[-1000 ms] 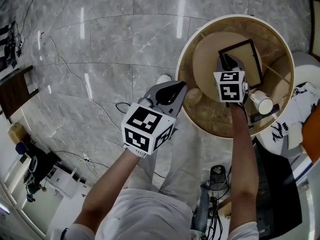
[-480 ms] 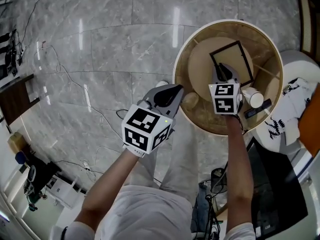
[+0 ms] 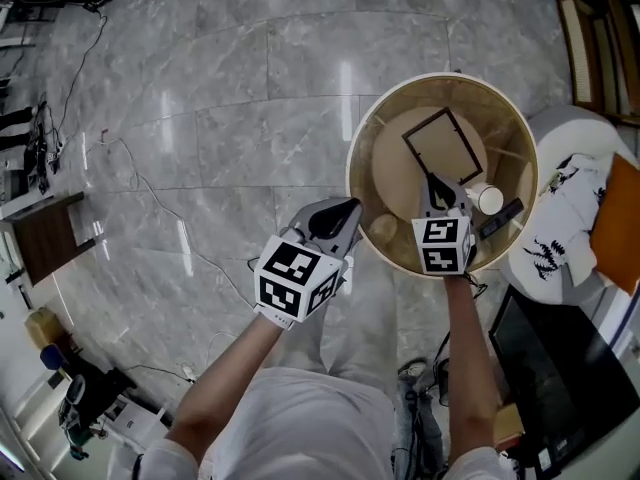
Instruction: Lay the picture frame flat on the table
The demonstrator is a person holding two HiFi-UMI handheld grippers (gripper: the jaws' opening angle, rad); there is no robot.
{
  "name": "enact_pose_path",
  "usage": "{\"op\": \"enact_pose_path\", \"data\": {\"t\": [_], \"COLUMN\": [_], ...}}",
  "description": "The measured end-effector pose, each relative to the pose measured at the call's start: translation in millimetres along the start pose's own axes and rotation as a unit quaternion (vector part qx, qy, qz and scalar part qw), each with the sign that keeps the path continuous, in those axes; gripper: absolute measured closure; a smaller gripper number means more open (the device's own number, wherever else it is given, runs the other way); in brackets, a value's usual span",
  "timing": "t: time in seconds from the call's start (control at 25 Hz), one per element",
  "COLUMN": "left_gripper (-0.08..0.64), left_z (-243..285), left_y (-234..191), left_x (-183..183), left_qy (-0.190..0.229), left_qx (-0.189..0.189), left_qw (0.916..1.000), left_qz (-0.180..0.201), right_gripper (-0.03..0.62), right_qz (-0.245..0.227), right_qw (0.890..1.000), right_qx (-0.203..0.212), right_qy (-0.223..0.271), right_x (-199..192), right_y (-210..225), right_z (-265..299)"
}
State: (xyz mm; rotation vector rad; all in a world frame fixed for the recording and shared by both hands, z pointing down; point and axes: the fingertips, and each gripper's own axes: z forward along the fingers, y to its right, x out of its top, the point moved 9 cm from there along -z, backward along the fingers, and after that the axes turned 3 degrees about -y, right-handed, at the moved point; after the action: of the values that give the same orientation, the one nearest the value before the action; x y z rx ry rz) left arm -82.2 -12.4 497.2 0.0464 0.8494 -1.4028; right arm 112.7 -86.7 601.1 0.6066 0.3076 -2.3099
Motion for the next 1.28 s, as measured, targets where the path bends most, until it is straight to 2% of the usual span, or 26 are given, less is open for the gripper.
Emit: {"op": "enact_pose_path", "data": {"t": [0.28,0.6,0.8,1.04,1.28], "left_gripper": [0.555,0.555,0.555,0.555,0.555], "left_z": [-30.5,-84.4,-119.9,-155.9,-184.1], "left_y": [27.1,62.9,78.0,94.0,113.9], "left_x": [10.1,25.7,39.4,53.5,50.9], "left_qy": [0.006,0.024,0.033,0.060,0.079], "left_qx": [-0.012,-0.027,-0.036,-0.035,-0.036], "left_qw": [0.9996,0.9974,0.9931,0.9913,0.9882], "left_qz": [0.025,0.062,0.107,0.112,0.126], "right_gripper": [0.584,0.584,0.584,0.584,0.584], "right_qz": [0.053,0.086,0.088,0.072,0.100], "right_qw": [0.998,0.994,0.991,0.990,0.980], "right_qx": [-0.009,-0.031,-0.053,-0.055,-0.072], "right_qy": [0.025,0.064,0.088,0.109,0.158], "right_x": [7.2,15.2,19.2,25.7,33.6], "right_y": [-7.4,-28.3,-46.9,-59.0,-58.4], "right_z": [-76.8,-166.6,-220.1,-274.5,-326.2]}}
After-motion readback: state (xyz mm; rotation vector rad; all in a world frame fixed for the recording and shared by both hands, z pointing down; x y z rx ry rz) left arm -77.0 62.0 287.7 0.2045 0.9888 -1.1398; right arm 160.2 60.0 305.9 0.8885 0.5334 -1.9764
